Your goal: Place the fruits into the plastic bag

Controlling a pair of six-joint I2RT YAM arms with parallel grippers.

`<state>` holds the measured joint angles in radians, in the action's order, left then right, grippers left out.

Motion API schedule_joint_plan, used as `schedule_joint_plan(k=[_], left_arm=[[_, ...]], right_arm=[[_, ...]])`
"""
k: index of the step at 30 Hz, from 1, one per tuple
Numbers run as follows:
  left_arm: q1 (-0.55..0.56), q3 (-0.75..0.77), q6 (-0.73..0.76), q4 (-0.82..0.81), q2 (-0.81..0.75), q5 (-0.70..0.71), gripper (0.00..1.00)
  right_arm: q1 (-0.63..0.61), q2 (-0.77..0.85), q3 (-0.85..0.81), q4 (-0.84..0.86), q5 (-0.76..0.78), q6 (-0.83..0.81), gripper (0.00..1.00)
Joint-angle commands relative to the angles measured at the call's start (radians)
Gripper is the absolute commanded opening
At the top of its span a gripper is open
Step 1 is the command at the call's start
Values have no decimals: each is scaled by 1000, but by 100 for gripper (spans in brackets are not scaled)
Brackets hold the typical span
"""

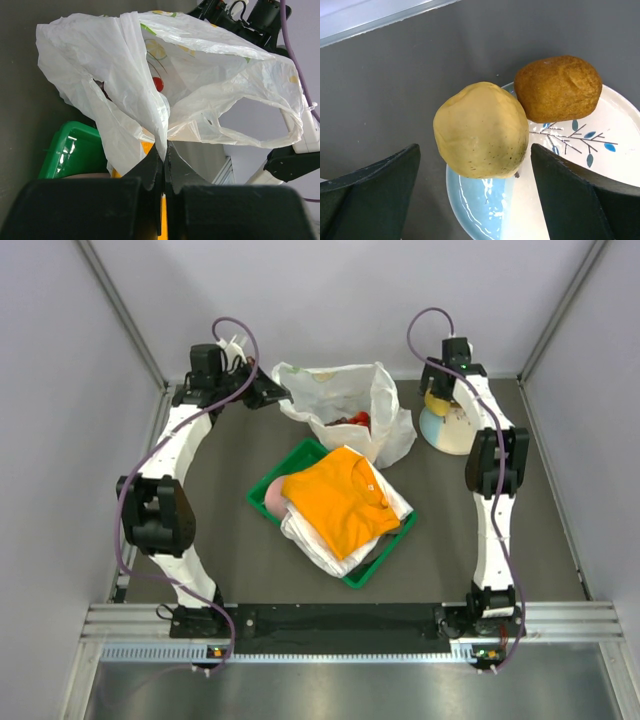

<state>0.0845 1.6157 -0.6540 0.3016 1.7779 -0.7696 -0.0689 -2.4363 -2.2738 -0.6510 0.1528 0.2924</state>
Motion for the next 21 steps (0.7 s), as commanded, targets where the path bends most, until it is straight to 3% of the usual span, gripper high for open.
schedule_joint_plan(k=[1,14,17,21], left_arm=[[-6,56,19,-2,12,-20,0],[-8,52,19,5,15,-16,0],[-6,52,19,4,15,-14,0],[-6,50,17,1,14,-13,0]], right_arm=[[7,-26,-55,21,5,11,91],[14,-58,-53,16,-7,19,88],[14,-59,-52,16,-18,13,83],[12,-35,-30,30,-28,2,67]])
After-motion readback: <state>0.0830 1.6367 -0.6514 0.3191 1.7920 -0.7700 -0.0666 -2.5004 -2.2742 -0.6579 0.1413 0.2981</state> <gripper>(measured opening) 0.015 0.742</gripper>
